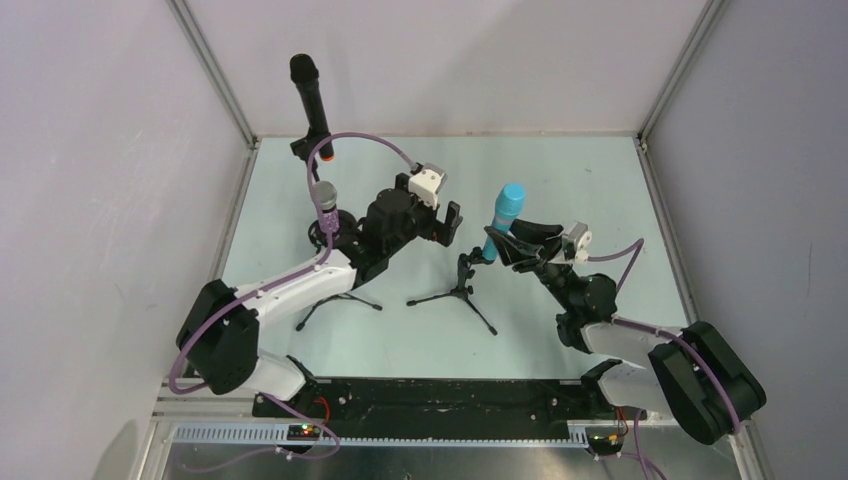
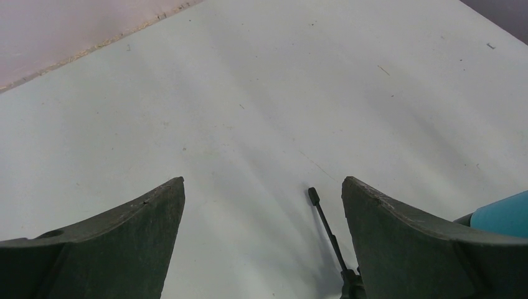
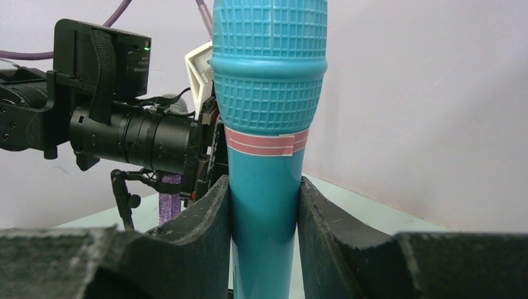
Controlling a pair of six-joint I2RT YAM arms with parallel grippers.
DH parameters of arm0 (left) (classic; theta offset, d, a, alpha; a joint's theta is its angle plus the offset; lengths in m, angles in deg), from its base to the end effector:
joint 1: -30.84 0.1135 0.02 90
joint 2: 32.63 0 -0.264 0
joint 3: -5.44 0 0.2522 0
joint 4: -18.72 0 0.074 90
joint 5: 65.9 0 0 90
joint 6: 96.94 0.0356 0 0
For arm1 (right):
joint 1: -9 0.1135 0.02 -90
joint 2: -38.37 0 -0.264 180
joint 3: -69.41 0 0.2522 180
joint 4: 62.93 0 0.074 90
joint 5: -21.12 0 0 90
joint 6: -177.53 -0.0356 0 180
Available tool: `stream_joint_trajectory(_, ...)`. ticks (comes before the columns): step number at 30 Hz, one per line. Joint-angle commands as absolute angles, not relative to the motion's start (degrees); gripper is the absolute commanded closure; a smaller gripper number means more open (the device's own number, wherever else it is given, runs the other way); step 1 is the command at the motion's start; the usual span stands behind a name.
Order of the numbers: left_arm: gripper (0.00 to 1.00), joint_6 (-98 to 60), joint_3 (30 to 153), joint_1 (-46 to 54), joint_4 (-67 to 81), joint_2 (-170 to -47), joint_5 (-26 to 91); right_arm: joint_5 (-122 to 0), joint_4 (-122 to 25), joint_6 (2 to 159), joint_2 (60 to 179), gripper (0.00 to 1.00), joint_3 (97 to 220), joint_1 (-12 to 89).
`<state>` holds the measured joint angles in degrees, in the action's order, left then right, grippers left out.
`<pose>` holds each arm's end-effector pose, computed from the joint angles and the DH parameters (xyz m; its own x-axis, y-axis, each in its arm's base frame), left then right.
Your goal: Attach the microphones to the stand
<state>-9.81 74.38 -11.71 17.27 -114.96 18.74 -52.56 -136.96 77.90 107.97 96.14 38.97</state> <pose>0.2497 -0.2247 0.2887 -0.2188 0.1332 -0.9666 0.5965 0.8022 -0.0245 0.1729 0.1113 0.2453 0.3269 0.3738 -0.8680 -0.7530 0.6580 -0.0002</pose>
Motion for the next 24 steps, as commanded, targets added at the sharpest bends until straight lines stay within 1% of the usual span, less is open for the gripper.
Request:
stream_joint_trajectory(1, 0.00, -7.6, 75.4, -11.9, 18.9, -111.5, 18.5, -47.1, -117.9, 79.9, 115.2, 1.00, 89.4, 40.7)
stream_joint_trajectory(5, 0.00, -6.3, 75.4, -11.9, 18.9, -109.8, 18.8, -48.6, -117.6, 78.9, 113.7, 1.00, 89.4, 40.6)
stream_joint_trajectory(7, 0.00, -5.2, 75.5, -11.9, 18.8, -109.2, 19.8, -49.1, -116.5, 78.6, 112.0, 0.94, 89.8, 40.6)
stream_joint_trajectory(8, 0.00, -4.8, 75.5, -11.9, 18.8, -108.9, 20.1, -49.4, -115.7, 78.6, 110.7, 0.87, 89.9, 40.6)
stream_joint_trajectory(9, 0.00, -4.0, 75.5, -11.9, 18.9, -108.5, 20.8, -49.5, -114.7, 78.5, 109.9, 0.83, 90.3, 40.6)
stream_joint_trajectory(10, 0.00, -3.3, 75.5, -11.9, 18.9, -108.3, 21.1, -49.5, -114.0, 78.4, 108.0, 0.73, 90.5, 40.6)
stream_joint_trajectory(11, 0.00, -3.1, 75.5, -11.9, 18.9, -107.9, 21.7, -49.6, -112.0, 78.4, 106.9, 0.68, 91.0, 40.6)
stream_joint_trajectory(12, 0.00, -2.7, 75.5, -11.9, 18.9, -107.6, 22.7, -49.8, -110.7, 78.7, 104.3, 0.58, 91.3, 40.7)
stream_joint_trajectory(13, 0.00, -2.4, 75.5, -11.9, 18.9, -107.2, 23.2, -50.0, -108.0, 78.9, 101.8, 0.53, 92.1, 40.7)
stream_joint_trajectory(14, 0.00, -1.8, 75.5, -11.9, 18.9, -107.1, 25.2, -50.3, -105.7, 79.6, 100.6, 0.44, 92.6, 40.8)
stream_joint_trajectory(15, 0.00, -1.5, 75.5, -11.9, 18.9, -106.7, 26.0, -50.6, -103.5, 80.0, 98.4, 0.40, 93.4, 40.9)
stream_joint_trajectory(16, 0.00, -0.7, 75.4, -11.9, 18.9, -106.6, 27.7, -50.7, -102.4, 80.7, 97.3, 0.33, 93.9, 40.9)
stream_joint_trajectory(20, 0.00, 1.7, 75.3, -11.9, 19.0, -105.4, 33.2, -51.1, -96.7, 81.7, 91.4, 0.21, 95.7, 41.0)
stream_joint_trajectory(24, 0.00, 5.3, 74.5, -11.9, 19.0, -103.0, 38.8, -51.1, -93.4, 81.5, 86.6, 0.13, 95.8, 41.0)
